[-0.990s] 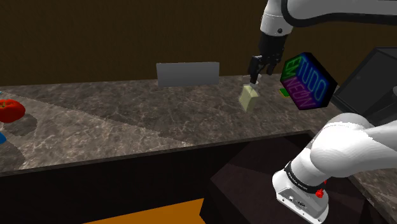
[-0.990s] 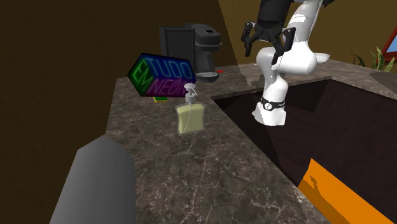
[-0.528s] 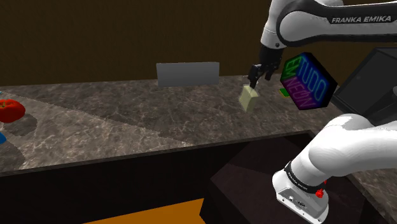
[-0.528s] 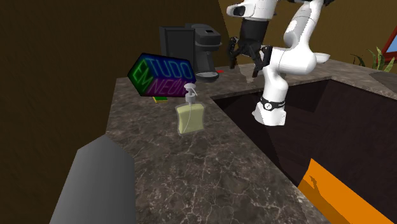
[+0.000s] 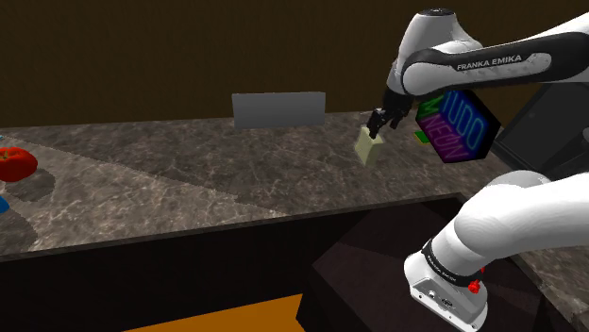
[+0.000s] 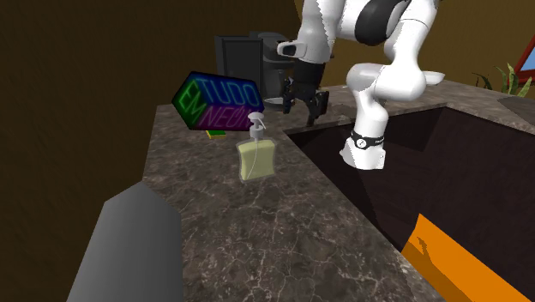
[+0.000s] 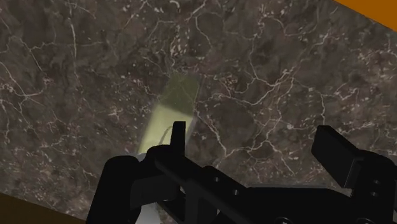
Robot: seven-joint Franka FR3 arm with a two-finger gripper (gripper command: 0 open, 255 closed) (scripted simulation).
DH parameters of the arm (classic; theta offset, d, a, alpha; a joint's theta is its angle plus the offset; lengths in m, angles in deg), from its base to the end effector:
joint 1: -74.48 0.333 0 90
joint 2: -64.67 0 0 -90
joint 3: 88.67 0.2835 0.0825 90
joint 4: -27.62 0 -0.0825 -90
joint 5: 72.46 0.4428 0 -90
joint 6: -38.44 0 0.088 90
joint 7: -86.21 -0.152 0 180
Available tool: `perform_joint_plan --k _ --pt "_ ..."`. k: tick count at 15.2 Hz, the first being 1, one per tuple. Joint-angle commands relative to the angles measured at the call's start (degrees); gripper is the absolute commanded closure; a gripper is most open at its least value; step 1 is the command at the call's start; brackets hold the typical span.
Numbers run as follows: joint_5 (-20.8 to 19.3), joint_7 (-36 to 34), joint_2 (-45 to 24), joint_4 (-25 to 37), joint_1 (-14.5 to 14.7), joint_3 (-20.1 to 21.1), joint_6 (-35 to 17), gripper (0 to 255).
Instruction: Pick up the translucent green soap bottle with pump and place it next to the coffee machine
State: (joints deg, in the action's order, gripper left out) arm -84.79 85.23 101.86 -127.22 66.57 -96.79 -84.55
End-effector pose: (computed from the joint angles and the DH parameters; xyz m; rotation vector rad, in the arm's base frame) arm 0.4099 -0.1226 0.3313 3.0188 -0.2466 0.1215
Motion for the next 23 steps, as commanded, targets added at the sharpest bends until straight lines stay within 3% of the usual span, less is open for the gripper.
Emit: perform_joint_plan --k 1,7,15,23 --pt "-1.4 0.9 -2.4 -1.3 -1.3 -1.9 -5.4 0" --pt "-3.9 3.7 -13.6 -2.1 -4.1 -7.6 -21.6 0" --pt "-4.1 3.7 -20.7 -2.9 -4.1 -8.7 -29.5 0" --pt "-4.1 3.7 -20.6 -2.9 -4.1 -8.7 -29.4 0"
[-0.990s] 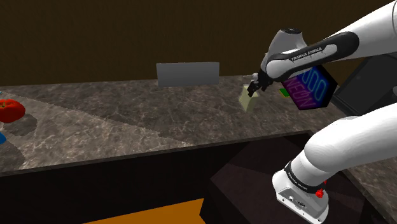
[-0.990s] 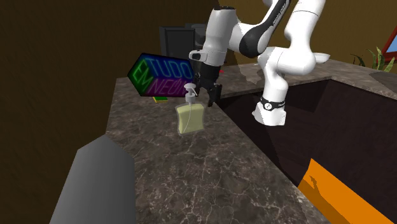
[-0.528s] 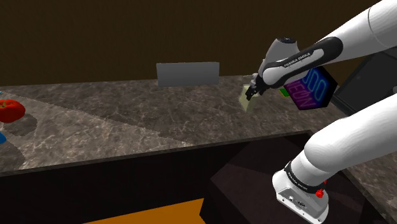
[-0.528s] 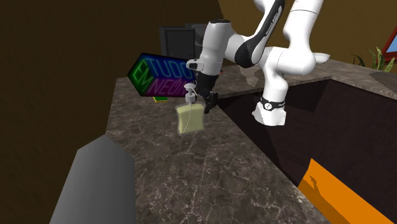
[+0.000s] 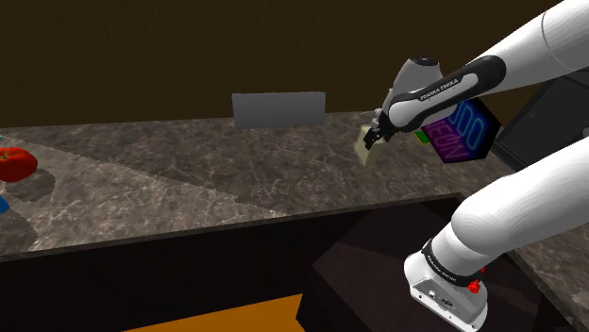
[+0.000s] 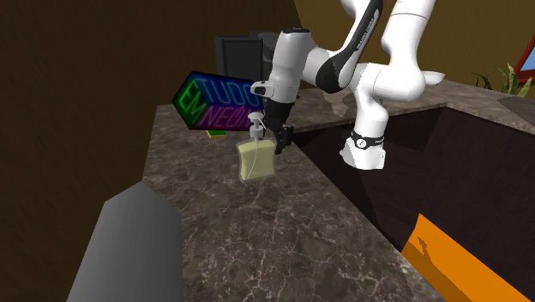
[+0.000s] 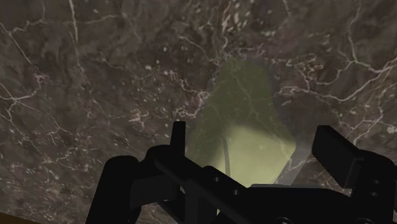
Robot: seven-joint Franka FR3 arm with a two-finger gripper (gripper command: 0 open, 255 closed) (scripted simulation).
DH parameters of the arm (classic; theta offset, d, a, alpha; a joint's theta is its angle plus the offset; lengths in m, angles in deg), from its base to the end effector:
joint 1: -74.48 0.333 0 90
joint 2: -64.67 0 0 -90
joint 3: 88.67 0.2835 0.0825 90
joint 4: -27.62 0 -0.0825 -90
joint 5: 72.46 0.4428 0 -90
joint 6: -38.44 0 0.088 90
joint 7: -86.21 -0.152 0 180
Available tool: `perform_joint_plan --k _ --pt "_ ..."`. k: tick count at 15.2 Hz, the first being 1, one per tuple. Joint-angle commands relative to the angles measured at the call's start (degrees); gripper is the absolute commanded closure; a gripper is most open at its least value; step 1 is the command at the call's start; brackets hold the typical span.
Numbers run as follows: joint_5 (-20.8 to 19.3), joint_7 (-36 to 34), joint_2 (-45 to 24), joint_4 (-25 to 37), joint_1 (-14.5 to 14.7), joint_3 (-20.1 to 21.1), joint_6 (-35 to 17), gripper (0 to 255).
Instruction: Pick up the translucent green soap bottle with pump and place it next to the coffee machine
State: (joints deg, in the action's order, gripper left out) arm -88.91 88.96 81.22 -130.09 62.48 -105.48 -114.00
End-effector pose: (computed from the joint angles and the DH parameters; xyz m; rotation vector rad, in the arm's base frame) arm 0.4070 -0.2027 0.1984 2.9921 -0.3138 0.2512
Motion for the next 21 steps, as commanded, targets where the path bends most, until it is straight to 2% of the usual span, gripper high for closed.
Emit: perform_joint_plan --k 1,10,21 --pt "0.0 0.0 0.0 0.0 0.0 0.0 0.0 255" --pt "0.0 0.0 0.0 0.0 0.0 0.0 0.0 255" --pt "1.0 0.9 7.7 3.4 0.3 1.0 11.1 255"
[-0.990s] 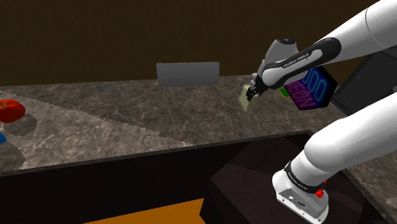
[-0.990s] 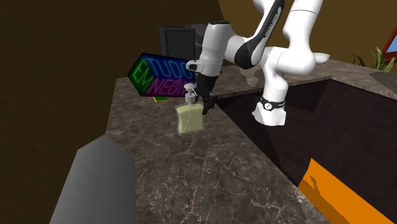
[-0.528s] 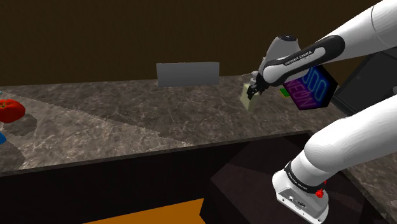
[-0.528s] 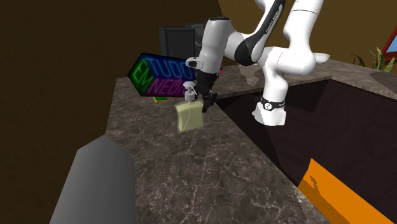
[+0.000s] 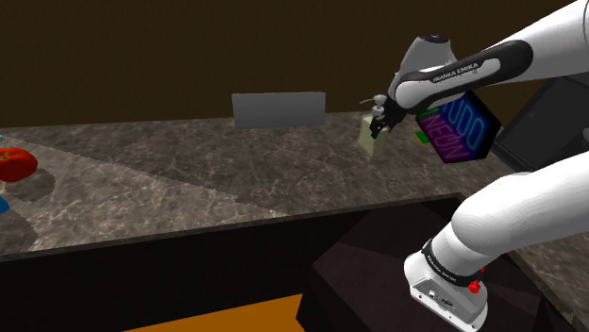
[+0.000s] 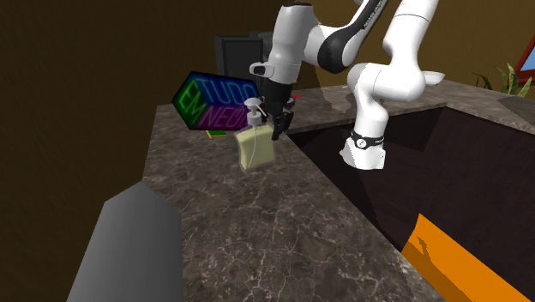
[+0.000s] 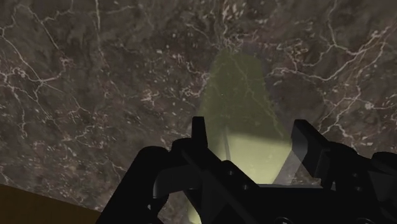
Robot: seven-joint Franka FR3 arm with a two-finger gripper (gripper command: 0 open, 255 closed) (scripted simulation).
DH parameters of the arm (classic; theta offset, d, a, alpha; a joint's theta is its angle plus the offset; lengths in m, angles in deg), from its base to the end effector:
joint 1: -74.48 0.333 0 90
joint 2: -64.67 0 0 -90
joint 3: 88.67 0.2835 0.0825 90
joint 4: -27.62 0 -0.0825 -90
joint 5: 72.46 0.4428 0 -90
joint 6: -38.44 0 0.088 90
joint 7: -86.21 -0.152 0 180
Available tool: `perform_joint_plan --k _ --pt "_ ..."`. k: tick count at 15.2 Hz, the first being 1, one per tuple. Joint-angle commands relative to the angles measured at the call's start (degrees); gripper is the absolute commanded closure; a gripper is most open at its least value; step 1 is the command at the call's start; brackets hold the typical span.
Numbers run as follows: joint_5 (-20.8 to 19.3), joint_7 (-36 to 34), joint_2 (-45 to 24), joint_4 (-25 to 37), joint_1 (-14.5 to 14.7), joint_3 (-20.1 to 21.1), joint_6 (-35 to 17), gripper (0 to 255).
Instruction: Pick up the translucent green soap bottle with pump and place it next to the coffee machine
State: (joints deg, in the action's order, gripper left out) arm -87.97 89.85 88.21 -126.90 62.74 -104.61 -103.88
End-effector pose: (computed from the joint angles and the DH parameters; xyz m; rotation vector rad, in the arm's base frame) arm 0.4186 -0.2059 0.2598 2.9921 -0.3137 0.2515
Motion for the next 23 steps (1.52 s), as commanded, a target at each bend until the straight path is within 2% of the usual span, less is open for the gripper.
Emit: perform_joint_plan --k 1,23 --pt "0.2 0.1 1.3 0.6 0.0 0.2 2.0 255" --pt "2.5 1.7 9.0 12.5 0.9 2.4 21.4 255"
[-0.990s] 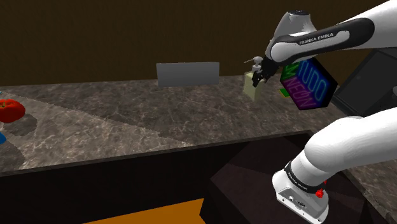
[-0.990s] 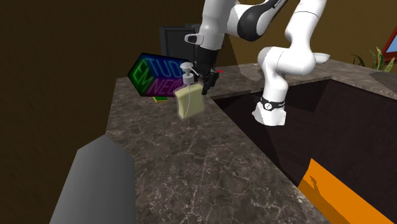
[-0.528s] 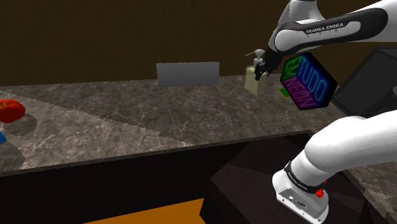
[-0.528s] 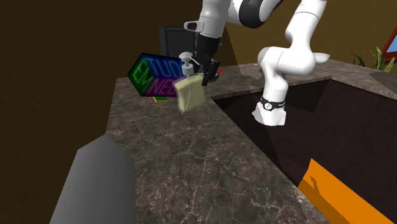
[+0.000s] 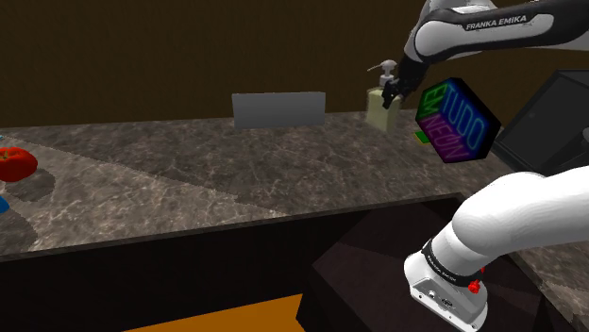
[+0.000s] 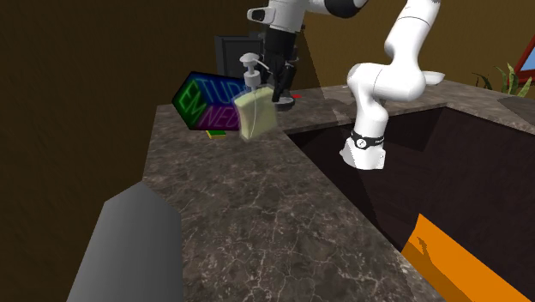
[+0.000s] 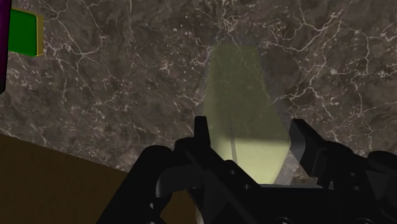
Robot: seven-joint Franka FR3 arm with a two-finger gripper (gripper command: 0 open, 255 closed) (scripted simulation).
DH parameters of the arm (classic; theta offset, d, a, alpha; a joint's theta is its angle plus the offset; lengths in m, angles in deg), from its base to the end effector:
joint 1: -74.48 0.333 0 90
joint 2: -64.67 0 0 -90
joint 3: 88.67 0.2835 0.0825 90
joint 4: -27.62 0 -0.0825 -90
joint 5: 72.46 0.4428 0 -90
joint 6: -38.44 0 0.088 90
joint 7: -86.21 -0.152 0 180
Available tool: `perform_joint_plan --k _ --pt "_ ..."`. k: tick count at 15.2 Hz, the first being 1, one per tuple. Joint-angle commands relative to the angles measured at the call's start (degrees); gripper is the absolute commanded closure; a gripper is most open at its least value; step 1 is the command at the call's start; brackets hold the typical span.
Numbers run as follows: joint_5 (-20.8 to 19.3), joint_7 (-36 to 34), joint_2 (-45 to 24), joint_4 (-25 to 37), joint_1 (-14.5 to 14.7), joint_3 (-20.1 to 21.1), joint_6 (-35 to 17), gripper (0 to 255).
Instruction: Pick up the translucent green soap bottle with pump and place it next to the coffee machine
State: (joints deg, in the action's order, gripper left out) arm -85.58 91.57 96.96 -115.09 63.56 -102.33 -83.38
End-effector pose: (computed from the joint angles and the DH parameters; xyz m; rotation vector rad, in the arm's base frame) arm 0.4329 -0.2094 0.4009 2.9920 -0.3140 0.2510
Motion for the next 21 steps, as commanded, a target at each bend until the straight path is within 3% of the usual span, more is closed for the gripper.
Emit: perform_joint_plan --k 1,21 --pt "0.2 0.1 0.4 1.3 0.1 0.2 1.7 255" --pt "2.0 1.6 0.3 16.7 0.9 1.7 17.0 255"
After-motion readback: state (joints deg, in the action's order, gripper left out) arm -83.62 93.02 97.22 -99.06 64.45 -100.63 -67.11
